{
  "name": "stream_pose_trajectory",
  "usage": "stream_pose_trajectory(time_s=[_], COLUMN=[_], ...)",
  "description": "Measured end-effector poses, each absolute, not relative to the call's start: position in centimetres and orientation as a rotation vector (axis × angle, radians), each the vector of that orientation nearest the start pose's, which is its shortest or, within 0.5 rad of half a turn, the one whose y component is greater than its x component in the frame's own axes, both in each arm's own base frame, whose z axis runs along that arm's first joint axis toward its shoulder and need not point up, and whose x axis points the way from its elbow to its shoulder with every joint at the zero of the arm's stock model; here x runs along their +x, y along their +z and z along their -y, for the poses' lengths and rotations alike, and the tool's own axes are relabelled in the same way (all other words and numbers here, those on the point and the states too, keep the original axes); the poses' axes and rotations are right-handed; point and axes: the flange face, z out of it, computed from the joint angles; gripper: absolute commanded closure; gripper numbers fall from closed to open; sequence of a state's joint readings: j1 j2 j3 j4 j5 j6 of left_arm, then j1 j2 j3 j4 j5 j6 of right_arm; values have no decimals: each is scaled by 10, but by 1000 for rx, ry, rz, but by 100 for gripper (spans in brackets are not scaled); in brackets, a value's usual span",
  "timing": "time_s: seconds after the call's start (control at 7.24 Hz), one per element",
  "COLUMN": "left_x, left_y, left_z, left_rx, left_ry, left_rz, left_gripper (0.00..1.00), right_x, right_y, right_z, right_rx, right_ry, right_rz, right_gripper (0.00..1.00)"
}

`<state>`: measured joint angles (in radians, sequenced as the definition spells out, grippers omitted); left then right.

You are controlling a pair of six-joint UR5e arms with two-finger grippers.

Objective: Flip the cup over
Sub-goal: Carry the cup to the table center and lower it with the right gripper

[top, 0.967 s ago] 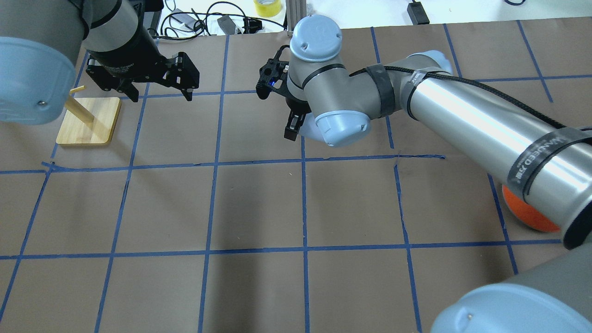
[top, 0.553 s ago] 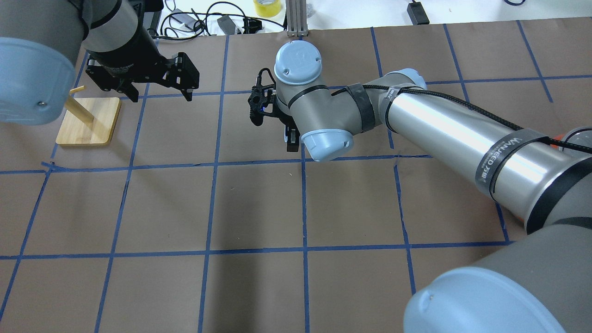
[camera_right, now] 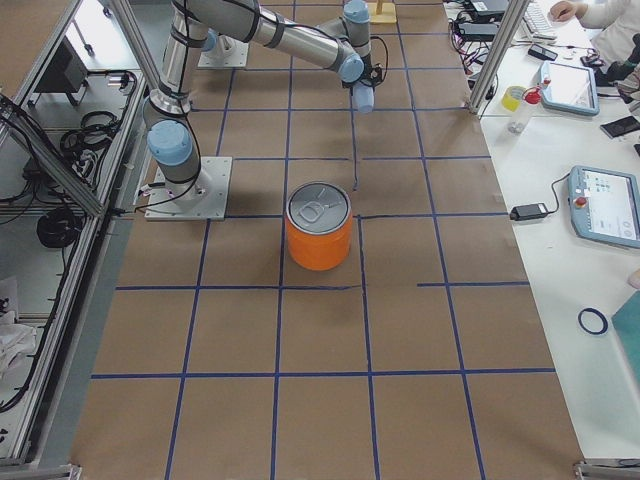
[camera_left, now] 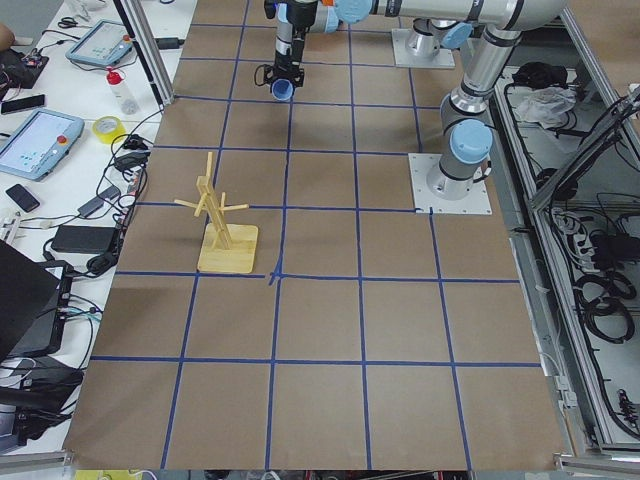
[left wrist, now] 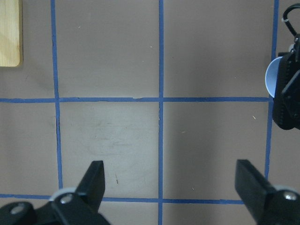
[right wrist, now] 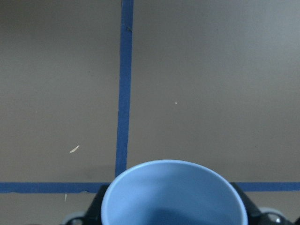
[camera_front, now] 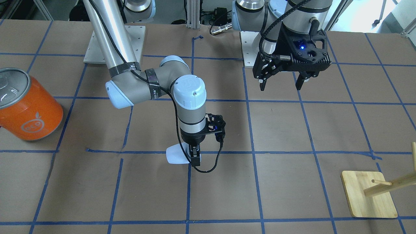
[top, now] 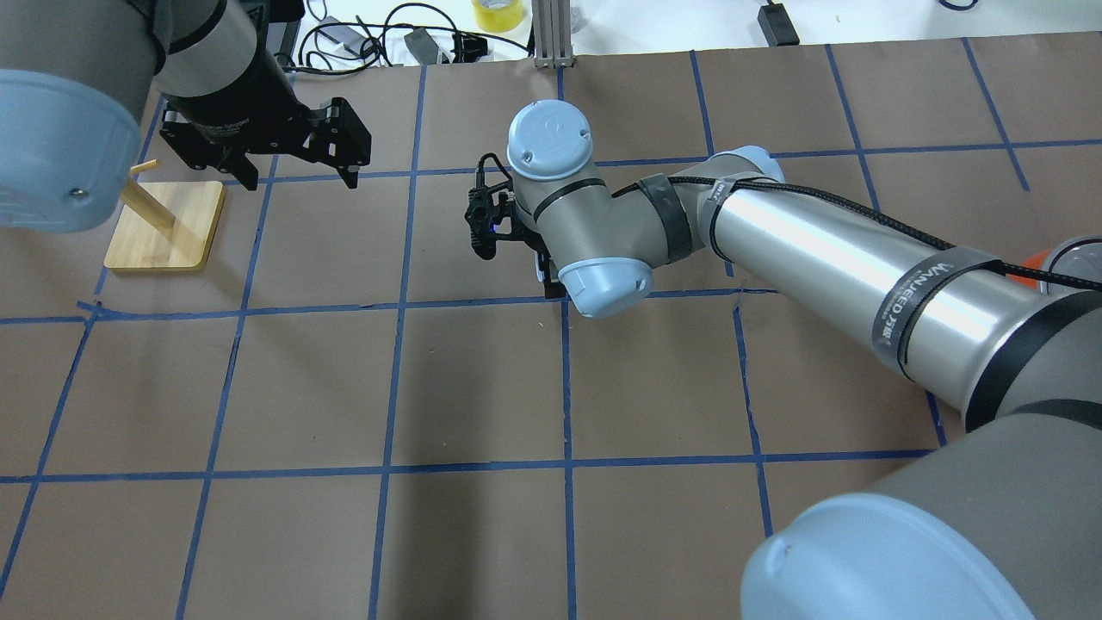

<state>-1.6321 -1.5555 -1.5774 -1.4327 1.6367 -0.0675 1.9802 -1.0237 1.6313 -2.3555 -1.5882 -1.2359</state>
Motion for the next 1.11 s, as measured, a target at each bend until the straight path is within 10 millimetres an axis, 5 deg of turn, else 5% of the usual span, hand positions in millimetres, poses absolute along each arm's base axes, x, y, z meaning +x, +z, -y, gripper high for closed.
stream_pose_trajectory(time_s=[0.83, 1.11], left_x=[-157, -157], left_y=[507, 507], left_z=[490, 490], left_rx=[-17, -17], left_ry=[-231, -231], left_rz=[-3077, -3077], left_gripper=[0, 0], right_x=[396, 403], right_y=[194, 189], right_z=[548, 543], right_rx=[-2346, -2351], right_ry=[-222, -214], right_rz=[-2170, -2158], right_gripper=[97, 77])
